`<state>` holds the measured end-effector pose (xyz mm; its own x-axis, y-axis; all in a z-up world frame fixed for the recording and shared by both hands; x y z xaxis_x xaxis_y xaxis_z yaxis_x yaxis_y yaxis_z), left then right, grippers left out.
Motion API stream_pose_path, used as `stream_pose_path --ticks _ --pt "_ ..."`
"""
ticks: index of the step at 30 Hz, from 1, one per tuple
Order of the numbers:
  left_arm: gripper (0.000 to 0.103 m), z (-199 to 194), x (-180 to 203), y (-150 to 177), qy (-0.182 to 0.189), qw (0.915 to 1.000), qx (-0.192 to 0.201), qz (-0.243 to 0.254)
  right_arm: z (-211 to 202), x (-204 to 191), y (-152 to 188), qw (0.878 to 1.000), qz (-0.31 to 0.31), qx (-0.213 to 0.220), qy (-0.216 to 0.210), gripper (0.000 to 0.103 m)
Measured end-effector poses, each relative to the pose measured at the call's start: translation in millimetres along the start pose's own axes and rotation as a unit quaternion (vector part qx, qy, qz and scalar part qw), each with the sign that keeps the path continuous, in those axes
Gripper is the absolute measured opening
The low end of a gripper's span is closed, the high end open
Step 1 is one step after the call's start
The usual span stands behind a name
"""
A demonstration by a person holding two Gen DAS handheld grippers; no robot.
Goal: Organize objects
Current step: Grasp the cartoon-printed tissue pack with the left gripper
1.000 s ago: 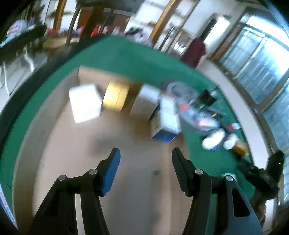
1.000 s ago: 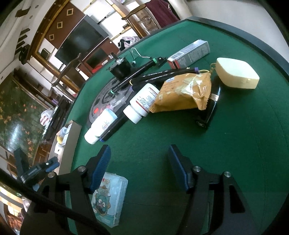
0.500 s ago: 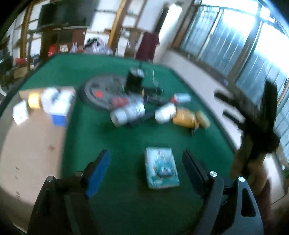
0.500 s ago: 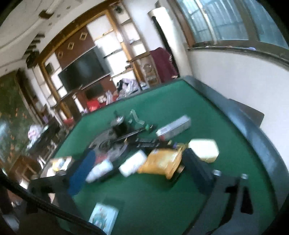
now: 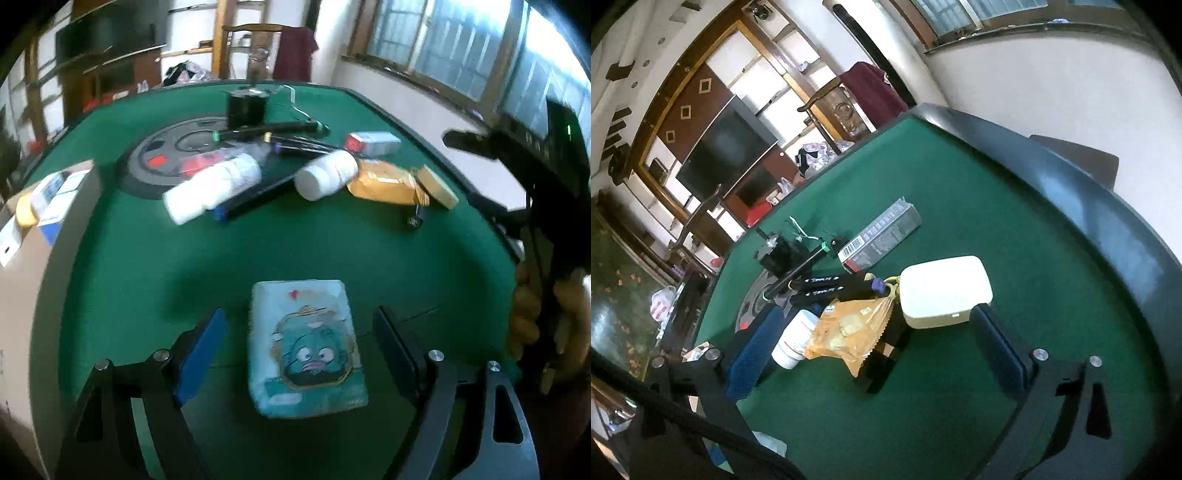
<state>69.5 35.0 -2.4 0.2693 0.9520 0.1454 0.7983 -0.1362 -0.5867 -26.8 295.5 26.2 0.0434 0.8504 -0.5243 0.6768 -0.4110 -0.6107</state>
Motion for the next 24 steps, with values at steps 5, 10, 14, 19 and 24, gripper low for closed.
stream_pose_path --ticks 5,10,14,19,24 --pt "0.049 5.9 8.6 -1.8 -0.009 0.9998 -0.009 0.018 4.1 1.3 0.1 1.0 0.0 -0.006 0.005 0.101" --pt "0.038 -0.1 -6.1 -2.6 0.022 0.9996 -0.009 -0.012 5.1 2.8 1.4 1.0 -0.006 -0.007 0.016 0.101" --pt "0.038 -20.7 -25.9 -4.2 0.067 0.9957 0.019 -0.062 7.7 3.2 2.7 1.0 -0.014 -0.008 0.026 0.101" --pt "0.038 -60.5 -38.4 -4.5 0.081 0.9916 0.071 -0.072 5.7 9.6 0.4 0.999 -0.006 -0.002 0.036 0.101" --pt "0.038 -83.6 -45.9 -2.0 0.084 0.9909 0.089 -0.056 2.1 20.1 -15.8 0.997 -0.009 -0.009 0.073 0.101"
Point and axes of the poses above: each gripper's, at about its wrist camera, not at the fingertips, and z roughly the way its jaws point, x to its right, y to its underside, the point moved 1 cm from there along z, roughly the way its jaws point
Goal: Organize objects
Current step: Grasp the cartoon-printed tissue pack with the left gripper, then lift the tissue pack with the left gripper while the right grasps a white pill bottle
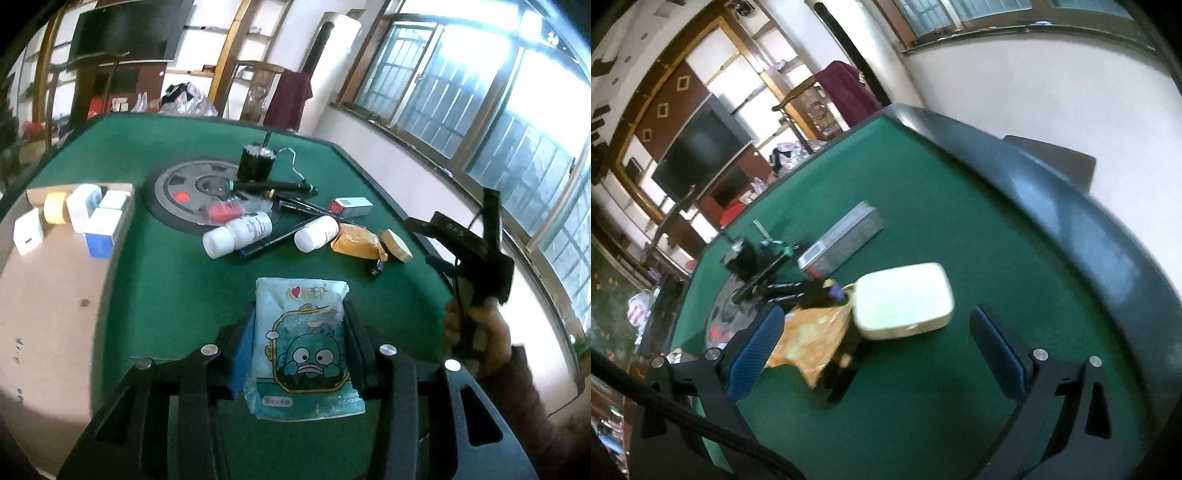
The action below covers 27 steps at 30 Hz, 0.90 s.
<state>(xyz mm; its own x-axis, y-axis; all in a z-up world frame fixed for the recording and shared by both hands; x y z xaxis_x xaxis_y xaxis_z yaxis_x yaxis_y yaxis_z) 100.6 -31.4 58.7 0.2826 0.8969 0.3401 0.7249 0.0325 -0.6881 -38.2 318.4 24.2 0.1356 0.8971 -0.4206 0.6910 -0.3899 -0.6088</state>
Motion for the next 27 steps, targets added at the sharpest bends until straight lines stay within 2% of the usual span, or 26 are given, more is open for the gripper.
stream_pose_path --ticks 2,6,8,13,15,17,18,20,23,27 --pt "0.038 -4.1 -4.4 0.8 0.003 1.0 0.005 0.002 3.0 -5.3 -7.9 0.999 -0.044 -0.013 0.028 0.101" --pt "0.038 -5.3 -15.6 1.6 0.006 0.9999 0.003 -0.01 18.7 -14.9 -18.3 0.985 -0.15 -0.049 0.071 0.101" --pt "0.038 -4.2 -21.0 2.0 0.003 0.9998 0.002 -0.017 23.6 -8.6 -19.4 0.983 -0.152 -0.068 0.075 0.101" --pt "0.038 6.1 -31.1 4.4 0.009 0.9988 -0.014 -0.046 28.8 -3.2 -24.3 0.988 -0.118 -0.081 0.061 0.1" --pt "0.038 7.8 -31.4 5.9 0.01 0.9988 -0.018 -0.045 35.0 -4.5 -24.4 0.987 -0.111 -0.089 0.075 0.099" --pt "0.038 6.5 -31.1 6.8 0.004 0.9991 -0.014 -0.039 28.0 -10.7 -22.6 0.988 -0.103 -0.071 0.09 0.095" --pt "0.038 6.1 -31.6 7.0 0.002 0.9992 -0.013 -0.037 20.5 -18.9 -20.6 0.991 -0.105 -0.059 0.066 0.095" --pt "0.038 7.0 -33.4 6.7 0.001 0.9991 -0.013 -0.04 13.9 -37.7 -13.8 0.991 -0.115 -0.066 0.021 0.095" --pt "0.038 9.1 -34.3 7.8 0.008 0.9988 -0.016 -0.045 19.0 -69.5 3.2 0.986 -0.118 -0.107 -0.051 0.095" --pt "0.038 4.9 -36.1 8.8 0.01 0.9988 -0.015 -0.046 37.5 -99.7 24.6 0.972 -0.06 -0.168 -0.15 0.095"
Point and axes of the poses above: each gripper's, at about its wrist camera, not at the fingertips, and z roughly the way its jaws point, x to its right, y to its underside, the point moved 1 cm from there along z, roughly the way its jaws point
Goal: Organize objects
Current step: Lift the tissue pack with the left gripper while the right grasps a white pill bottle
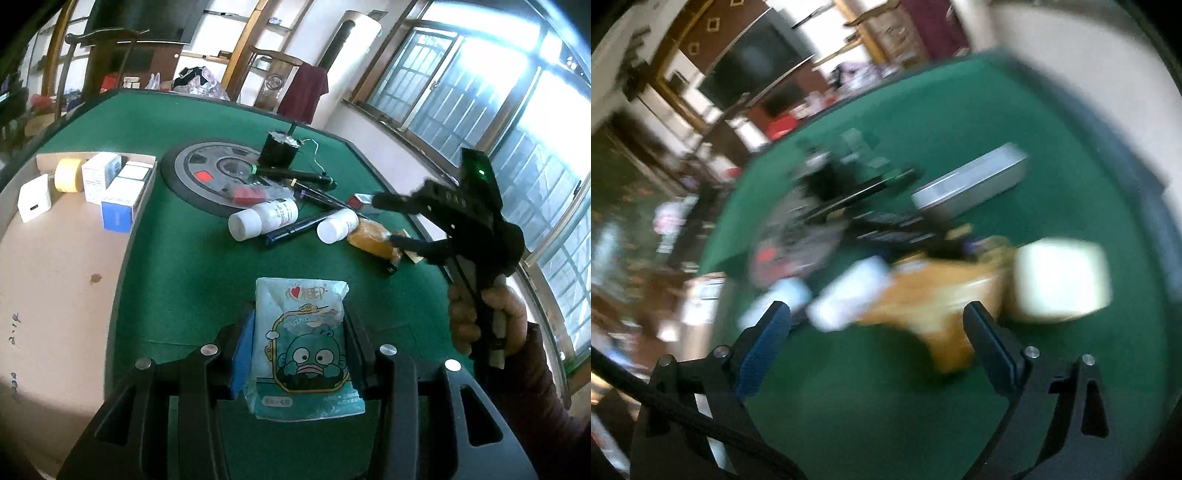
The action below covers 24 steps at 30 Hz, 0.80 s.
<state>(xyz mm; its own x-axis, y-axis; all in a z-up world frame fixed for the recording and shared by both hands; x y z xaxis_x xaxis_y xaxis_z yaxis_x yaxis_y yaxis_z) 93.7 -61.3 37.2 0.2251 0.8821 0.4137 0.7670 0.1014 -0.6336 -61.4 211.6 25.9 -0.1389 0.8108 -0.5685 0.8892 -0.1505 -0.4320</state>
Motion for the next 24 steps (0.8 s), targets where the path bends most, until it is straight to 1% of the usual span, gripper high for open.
stream_pose_path --ticks 1,2,3,4,6,8,9,10,11,12,13,14,15,16,17,19,22,24 --pt "0.038 -1.6 -1.8 -0.3 0.001 1.0 0.001 -0.001 8.0 -4.7 1.2 1.0 0.011 -0.01 -0.018 0.095" --pt "0.038 -3.1 -3.0 -0.3 0.001 1.0 0.002 -0.002 15.3 -9.3 1.9 0.999 0.02 -0.016 -0.023 0.095" --pt "0.038 -4.6 -5.0 -0.4 0.002 1.0 0.003 -0.004 19.7 -14.6 1.8 1.0 0.017 -0.014 -0.012 0.094" --pt "0.038 -6.0 -7.0 -0.8 0.003 1.0 0.004 -0.005 21.9 -19.1 1.0 1.0 0.006 -0.009 0.013 0.094" --pt "0.038 -8.4 -11.8 -1.0 0.005 0.9999 0.006 -0.009 26.3 -32.1 -1.7 0.997 -0.016 0.006 0.076 0.09" --pt "0.038 -10.7 -18.1 -1.6 0.011 0.9998 0.007 -0.015 23.9 -40.7 -5.0 0.993 -0.03 0.019 0.116 0.076" --pt "0.038 -12.1 -21.6 -1.5 0.014 0.9997 0.008 -0.018 19.7 -47.5 -7.1 0.988 -0.041 0.037 0.142 0.069" --pt "0.038 -13.8 -25.2 -1.7 0.015 0.9996 0.01 -0.02 11.2 -50.0 -10.7 0.986 -0.049 0.056 0.148 0.069" --pt "0.038 -14.8 -28.0 -2.4 0.014 0.9996 0.013 -0.021 6.2 -55.4 -11.3 0.987 -0.055 0.07 0.137 0.069" --pt "0.038 -16.0 -31.8 -2.5 0.015 0.9995 0.015 -0.023 5.7 -61.4 -12.0 0.99 -0.055 0.063 0.116 0.069" --pt "0.038 -16.6 -35.3 -3.1 0.015 0.9994 0.017 -0.026 9.7 -63.8 -12.9 0.991 -0.054 0.051 0.11 0.069" --pt "0.038 -17.3 -38.2 -4.1 0.017 0.9993 0.018 -0.029 19.7 -66.2 -13.4 0.991 -0.057 0.028 0.121 0.068" --pt "0.038 -18.3 -42.4 -4.5 0.02 0.9991 0.019 -0.034 28.7 -66.5 -13.2 0.987 -0.061 0.017 0.148 0.066" --pt "0.038 -19.1 -44.9 -4.8 0.023 0.9989 0.02 -0.036 35.6 -64.4 -13.6 0.983 -0.061 0.012 0.173 0.062" --pt "0.038 -20.4 -47.2 -4.5 0.023 0.9987 0.023 -0.039 42.7 -60.6 -14.5 0.981 -0.056 0.004 0.184 0.059" --pt "0.038 -24.1 -51.9 -4.2 0.025 0.9985 0.028 -0.04 53.6 -53.7 -15.3 0.98 -0.044 -0.011 0.196 0.043" --pt "0.038 -27.0 -59.2 -3.8 0.029 0.9983 0.029 -0.04 62.3 -49.8 -17.9 0.973 -0.039 -0.007 0.228 0.037" --pt "0.038 -26.9 -62.7 -3.3 0.032 0.9982 0.028 -0.043 68.7 -50.9 -20.2 0.97 -0.029 -0.007 0.242 0.035"
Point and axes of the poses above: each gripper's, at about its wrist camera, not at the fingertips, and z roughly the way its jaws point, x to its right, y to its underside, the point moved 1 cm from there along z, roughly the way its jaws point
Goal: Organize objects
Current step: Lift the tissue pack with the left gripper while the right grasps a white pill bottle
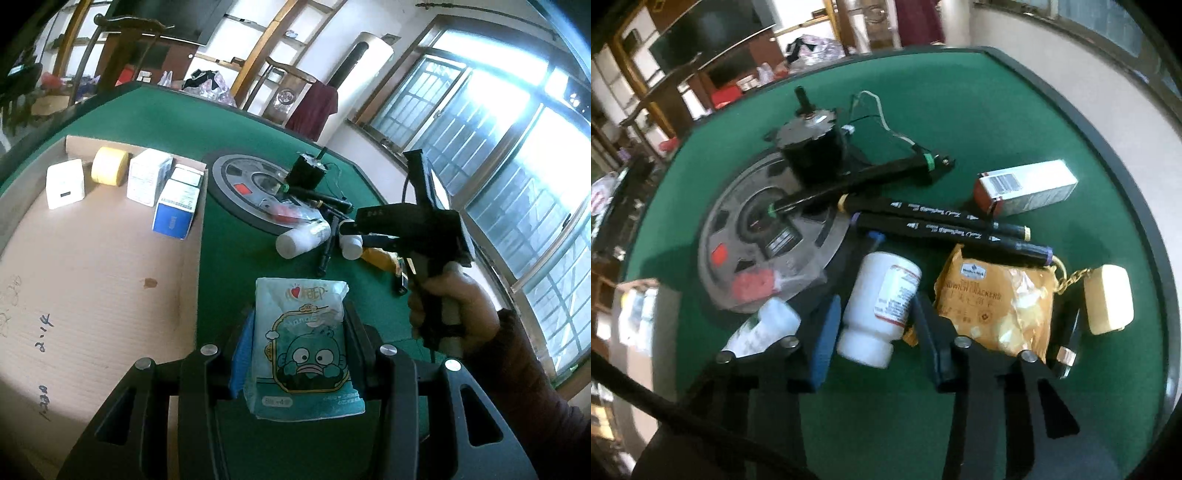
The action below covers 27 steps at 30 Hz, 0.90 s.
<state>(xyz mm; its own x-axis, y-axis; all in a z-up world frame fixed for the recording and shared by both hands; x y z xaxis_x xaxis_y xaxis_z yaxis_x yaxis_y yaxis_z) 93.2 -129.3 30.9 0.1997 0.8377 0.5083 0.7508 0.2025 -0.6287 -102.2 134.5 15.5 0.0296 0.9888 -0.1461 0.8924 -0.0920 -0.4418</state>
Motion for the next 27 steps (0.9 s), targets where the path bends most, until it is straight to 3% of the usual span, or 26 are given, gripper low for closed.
stream_pose_path --ticks 5,11,20,27 --pt "0.038 -1.5 -5.2 1.2 0.004 1.0 0.001 -0.004 3.2 -2.7 -1.1 1.0 0.017 0.003 0.007 0.033" --pt "0.038 -8.1 -9.8 2.1 -0.002 0.9999 0.007 -0.01 -1.0 9.9 6.3 0.999 0.032 0.011 -0.018 0.033" --pt "0.038 -31.4 -10.7 -2.8 -0.031 0.9987 0.039 -0.009 -31.3 21.5 37.0 0.992 0.049 0.015 -0.114 0.033" --pt "0.038 -59.3 -36.8 -11.7 -0.113 0.9914 0.065 -0.007 -47.0 -18.2 70.5 0.977 0.013 -0.006 -0.211 0.033"
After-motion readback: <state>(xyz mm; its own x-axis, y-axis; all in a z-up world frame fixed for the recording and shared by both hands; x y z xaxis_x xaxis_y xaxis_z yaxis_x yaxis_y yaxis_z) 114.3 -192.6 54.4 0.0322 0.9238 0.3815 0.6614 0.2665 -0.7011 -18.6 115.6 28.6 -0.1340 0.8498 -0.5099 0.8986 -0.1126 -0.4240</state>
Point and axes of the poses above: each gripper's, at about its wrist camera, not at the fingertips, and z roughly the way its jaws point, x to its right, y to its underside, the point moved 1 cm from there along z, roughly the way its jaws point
